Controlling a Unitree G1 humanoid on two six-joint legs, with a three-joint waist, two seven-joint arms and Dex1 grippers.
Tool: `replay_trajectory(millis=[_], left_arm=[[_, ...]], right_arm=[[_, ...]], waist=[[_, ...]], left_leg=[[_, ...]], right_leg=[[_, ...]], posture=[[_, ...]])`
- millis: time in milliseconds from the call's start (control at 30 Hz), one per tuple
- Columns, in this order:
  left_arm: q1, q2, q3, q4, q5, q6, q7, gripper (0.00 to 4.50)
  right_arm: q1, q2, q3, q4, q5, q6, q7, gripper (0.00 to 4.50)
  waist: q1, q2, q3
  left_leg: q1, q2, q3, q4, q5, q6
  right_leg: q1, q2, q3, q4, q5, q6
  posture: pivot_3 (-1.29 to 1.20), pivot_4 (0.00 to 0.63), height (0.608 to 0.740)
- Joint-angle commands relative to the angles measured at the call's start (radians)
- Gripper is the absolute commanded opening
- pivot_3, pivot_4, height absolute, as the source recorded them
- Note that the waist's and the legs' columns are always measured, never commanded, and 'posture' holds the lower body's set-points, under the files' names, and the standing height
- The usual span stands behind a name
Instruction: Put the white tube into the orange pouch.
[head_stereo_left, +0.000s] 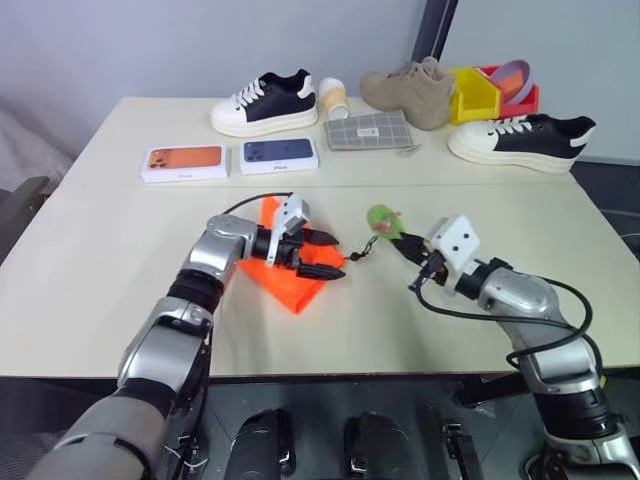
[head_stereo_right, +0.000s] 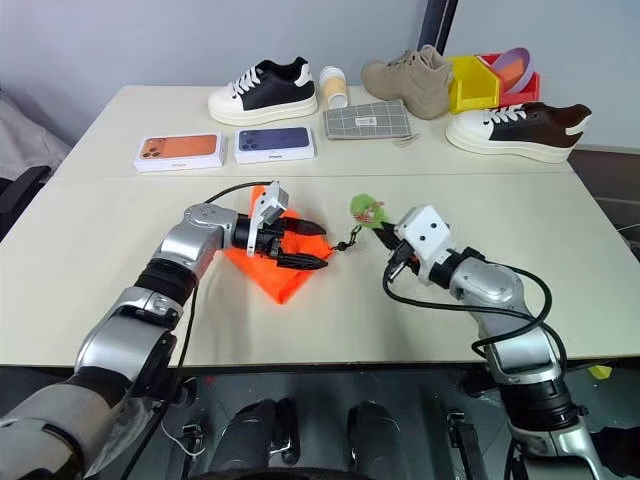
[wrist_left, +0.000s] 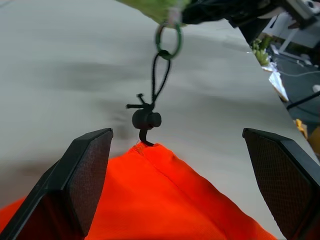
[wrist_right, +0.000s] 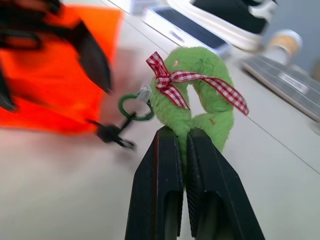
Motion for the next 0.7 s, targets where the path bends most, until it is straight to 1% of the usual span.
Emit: replay_trajectory(millis=[33, 300, 367, 433, 700], left_arm=[[-0.002, -0.005, 0.031, -0.021, -0.005, -0.02, 0.018, 4.44], [0.022, -0.016, 0.05, -0.028, -0.001, -0.021, 0.061, 4.44], [0.028, -0.019, 0.053, -0.035, -0.003, -0.018, 0.068, 4.44], [0.034, -0.02, 0.056, -0.042, -0.005, -0.014, 0.073, 4.44], [0.058, -0.024, 0.065, -0.068, -0.015, 0.002, 0.099, 4.44]], right_arm=[[-0.005, -0.013, -0.032, -0.009, -0.014, -0.016, -0.019, 0.0], [-0.005, -0.01, -0.048, 0.023, -0.047, 0.002, -0.073, 0.0], [-0.004, -0.011, -0.054, 0.031, -0.053, 0.011, -0.087, 0.0], [-0.003, -0.012, -0.057, 0.036, -0.058, 0.017, -0.098, 0.0], [0.004, -0.006, -0.066, 0.036, -0.063, 0.02, -0.109, 0.0]], waist=[[0.0, 0.0, 0.0], [0.0, 0.0, 0.0], [0.0, 0.0, 0.0], [0.0, 0.0, 0.0], [-0.001, 0.0, 0.0]], left_leg=[[0.0, 0.0, 0.0, 0.0, 0.0, 0.0], [0.0, 0.0, 0.0, 0.0, 0.0, 0.0], [0.0, 0.0, 0.0, 0.0, 0.003, -0.005], [0.0, 0.0, 0.0, 0.0, 0.003, -0.005], [0.0, 0.0, 0.0, 0.0, 0.003, -0.005]], right_leg=[[0.0, 0.0, 0.0, 0.0, 0.0, 0.0], [0.0, 0.0, 0.0, 0.001, 0.0, 0.001], [0.0, 0.001, 0.0, 0.001, 0.001, 0.001], [0.0, 0.001, 0.0, 0.001, 0.001, 0.002], [0.0, 0.002, 0.0, 0.001, 0.001, 0.002]], posture=[[0.0, 0.15, 0.74], [0.0, 0.15, 0.74], [0.0, 0.15, 0.74], [0.0, 0.15, 0.74], [0.0, 0.15, 0.74]])
